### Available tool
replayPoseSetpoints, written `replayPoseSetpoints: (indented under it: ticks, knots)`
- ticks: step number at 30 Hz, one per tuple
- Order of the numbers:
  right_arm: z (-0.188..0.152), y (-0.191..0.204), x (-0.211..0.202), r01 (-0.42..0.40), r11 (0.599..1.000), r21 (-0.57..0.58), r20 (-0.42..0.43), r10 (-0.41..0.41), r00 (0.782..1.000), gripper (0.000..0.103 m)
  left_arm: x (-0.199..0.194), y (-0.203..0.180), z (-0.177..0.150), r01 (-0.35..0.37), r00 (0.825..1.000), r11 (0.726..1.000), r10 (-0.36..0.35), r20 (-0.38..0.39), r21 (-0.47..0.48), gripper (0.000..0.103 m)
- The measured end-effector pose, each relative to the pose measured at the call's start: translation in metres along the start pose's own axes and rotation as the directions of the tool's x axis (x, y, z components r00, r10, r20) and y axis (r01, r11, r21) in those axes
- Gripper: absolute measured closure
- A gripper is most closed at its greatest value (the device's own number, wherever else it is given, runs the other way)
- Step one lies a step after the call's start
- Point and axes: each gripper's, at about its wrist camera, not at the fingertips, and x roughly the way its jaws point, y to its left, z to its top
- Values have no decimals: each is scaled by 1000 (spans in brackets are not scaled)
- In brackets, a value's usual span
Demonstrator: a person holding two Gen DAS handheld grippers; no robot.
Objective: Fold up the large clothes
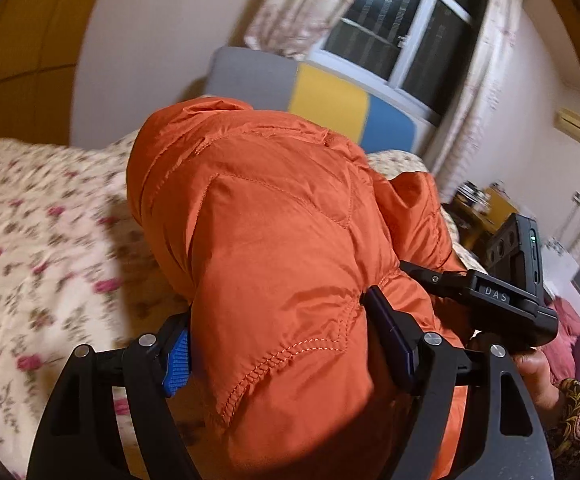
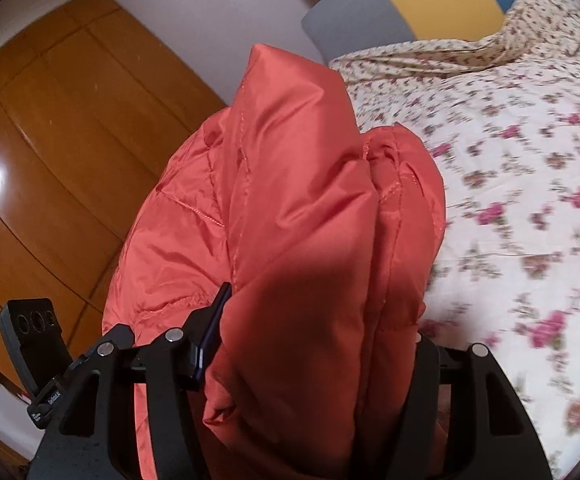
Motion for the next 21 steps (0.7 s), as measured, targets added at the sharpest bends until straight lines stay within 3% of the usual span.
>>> replayPoseSetpoints:
  ticks: [2,3,7,11,13,15,18,19,21]
  knots:
    - [-3,4,14,28,999,-21,4,-28,1000,40,0,21,-7,-19,1000,999,18,-8,-44,26]
    - [-3,3,19,41,999,-25,6,-41,999,33,1,26,-10,-19,1000,998,18,-11,-59,25]
    - [-11,-15,28,100,995,2,16,-100,995,12,4,33,-26,-79,997,996,79,-2,-42,4]
    - [-15,-13,6,170,985,-7,26,-170,985,11,0,31,-28,-118,993,990,117,-13,-71,3]
    - [-13,-5,-14,224,974,-42,65,-221,973,11,-5,28,-22,-161,987,983,159,-35,-85,3]
    - [-5,7,-38,265,962,-69,161,-251,954,11,-11,21,-13,-221,975,972,219,-37,-80,3]
    - [14,37,-52,301,941,-154,246,-258,934,18,-21,9,8,-305,951,950,307,28,-63,3]
    - [20,45,-49,306,935,-180,247,-258,934,22,-19,6,18,-338,939,939,341,40,-70,3]
    - [37,61,-35,298,928,-222,228,-248,942,29,-9,3,40,-350,934,933,355,49,-86,3]
